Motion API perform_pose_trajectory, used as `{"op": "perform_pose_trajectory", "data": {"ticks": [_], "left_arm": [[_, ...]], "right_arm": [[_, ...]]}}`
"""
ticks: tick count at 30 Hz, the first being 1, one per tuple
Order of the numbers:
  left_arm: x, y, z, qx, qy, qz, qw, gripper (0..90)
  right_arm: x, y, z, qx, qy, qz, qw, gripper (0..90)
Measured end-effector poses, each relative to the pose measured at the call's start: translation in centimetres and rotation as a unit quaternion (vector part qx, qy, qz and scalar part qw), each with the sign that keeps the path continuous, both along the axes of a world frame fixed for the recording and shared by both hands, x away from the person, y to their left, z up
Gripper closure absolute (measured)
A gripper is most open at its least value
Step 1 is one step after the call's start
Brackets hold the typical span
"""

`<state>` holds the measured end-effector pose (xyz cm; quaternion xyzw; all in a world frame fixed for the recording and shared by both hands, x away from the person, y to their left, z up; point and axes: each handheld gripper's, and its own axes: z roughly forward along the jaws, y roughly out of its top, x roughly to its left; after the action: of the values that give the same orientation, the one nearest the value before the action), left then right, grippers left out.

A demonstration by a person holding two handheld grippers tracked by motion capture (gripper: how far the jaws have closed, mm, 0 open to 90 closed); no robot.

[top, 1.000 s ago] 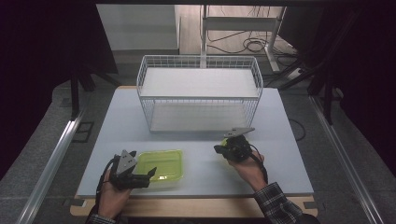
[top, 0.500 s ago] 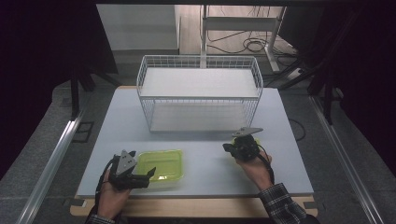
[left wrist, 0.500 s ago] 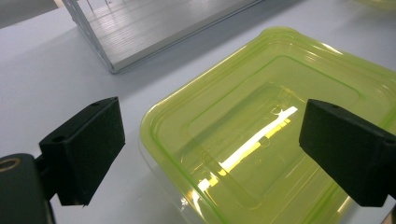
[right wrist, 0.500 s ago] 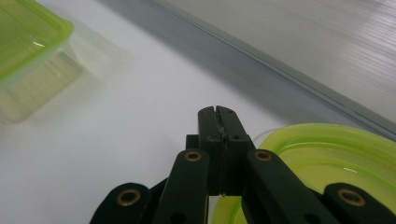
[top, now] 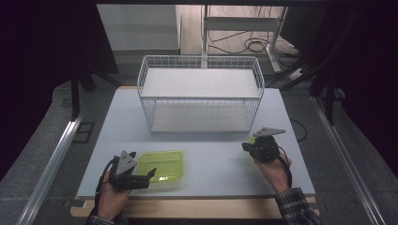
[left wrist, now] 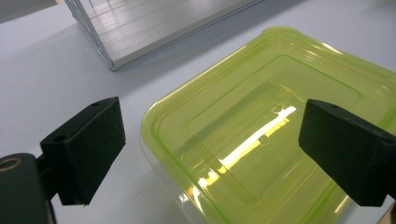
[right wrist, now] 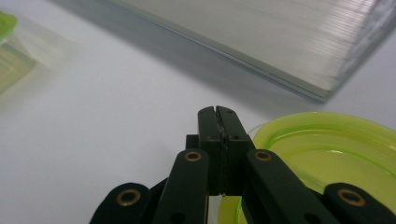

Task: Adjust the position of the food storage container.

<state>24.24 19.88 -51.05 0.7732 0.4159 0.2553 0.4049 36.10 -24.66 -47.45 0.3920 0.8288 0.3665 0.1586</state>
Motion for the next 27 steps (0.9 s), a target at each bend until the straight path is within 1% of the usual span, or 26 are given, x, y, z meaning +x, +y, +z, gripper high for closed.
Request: {"op": "perform_pose_trajectory", "data": {"ticks": [7, 10, 11, 12, 14, 16, 18, 19, 20, 21, 22, 23, 24, 25, 26, 27], "left_arm": [[0.0, 0.1, 0.1, -0.003, 0.001, 0.000, 1.0000, 6.9], [-0.1, 0.1, 0.1, -0.003, 0.003, 0.002, 1.0000, 6.8], [-0.1, 0.1, 0.1, -0.002, 0.004, 0.002, 1.0000, 6.8], [0.0, 0.2, 0.1, -0.003, 0.006, 0.002, 1.0000, 6.7], [0.0, 0.2, 0.2, -0.005, 0.011, 0.005, 0.9999, 6.7], [0.0, 0.1, 0.2, -0.003, 0.017, 0.009, 0.9998, 6.5], [0.0, 0.1, 0.3, 0.011, 0.026, 0.011, 0.9995, 6.0], [-0.1, 0.2, 0.4, 0.021, 0.027, 0.011, 0.9994, 5.8], [-0.2, 0.2, 0.4, 0.026, 0.023, 0.014, 0.9993, 6.0], [-0.2, 0.4, 0.5, 0.032, 0.024, 0.018, 0.9990, 11.0], [-0.3, 0.5, 0.6, 0.034, 0.025, 0.018, 0.9990, 11.0], [-0.5, 0.7, 0.8, 0.035, 0.025, 0.019, 0.9989, 19.1], [-0.6, 1.0, 0.9, 0.035, 0.024, 0.020, 0.9989, 19.1], [-0.8, 1.6, 1.1, 0.020, 0.032, 0.017, 0.9991, 31.8], [-0.8, 1.6, 1.1, 0.020, 0.032, 0.017, 0.9991, 36.5], [-0.9, 2.3, 1.2, 0.004, 0.037, 0.016, 0.9992, 43.6]], "right_arm": [[-0.1, -1.3, 0.1, -0.002, -0.004, -0.017, 0.9999, 89.2], [-0.1, -2.5, 0.3, -0.002, -0.008, -0.031, 0.9995, 89.2], [-0.1, -2.5, 0.3, -0.002, -0.008, -0.031, 0.9995, 89.2], [-0.1, -3.0, 0.3, 0.001, -0.006, -0.038, 0.9993, 89.2], [-0.2, -3.1, 0.3, 0.002, -0.006, -0.040, 0.9992, 89.2], [-0.4, -3.0, 0.3, 0.000, -0.011, -0.037, 0.9992, 89.2], [-0.8, -2.8, 0.5, 0.004, -0.014, -0.032, 0.9994, 89.0], [-0.9, -2.7, 0.6, 0.005, -0.017, -0.028, 0.9994, 88.9], [-1.2, -2.6, 0.7, 0.006, -0.020, -0.024, 0.9995, 88.7], [-1.5, -2.3, 0.8, 0.008, -0.022, -0.019, 0.9996, 88.3], [-1.5, -2.3, 0.8, 0.008, -0.022, -0.019, 0.9996, 88.0], [-1.8, -2.1, 0.7, 0.010, -0.020, -0.013, 0.9997, 87.5], [-1.8, -2.1, 0.7, 0.010, -0.020, -0.013, 0.9997, 87.5], [-2.2, -1.8, 0.6, 0.010, -0.021, -0.006, 0.9997, 87.2], [-2.2, -1.8, 0.6, 0.010, -0.021, -0.006, 0.9997, 87.2], [-2.6, -1.5, 0.5, 0.011, -0.022, 0.003, 0.9997, 86.7]]}}
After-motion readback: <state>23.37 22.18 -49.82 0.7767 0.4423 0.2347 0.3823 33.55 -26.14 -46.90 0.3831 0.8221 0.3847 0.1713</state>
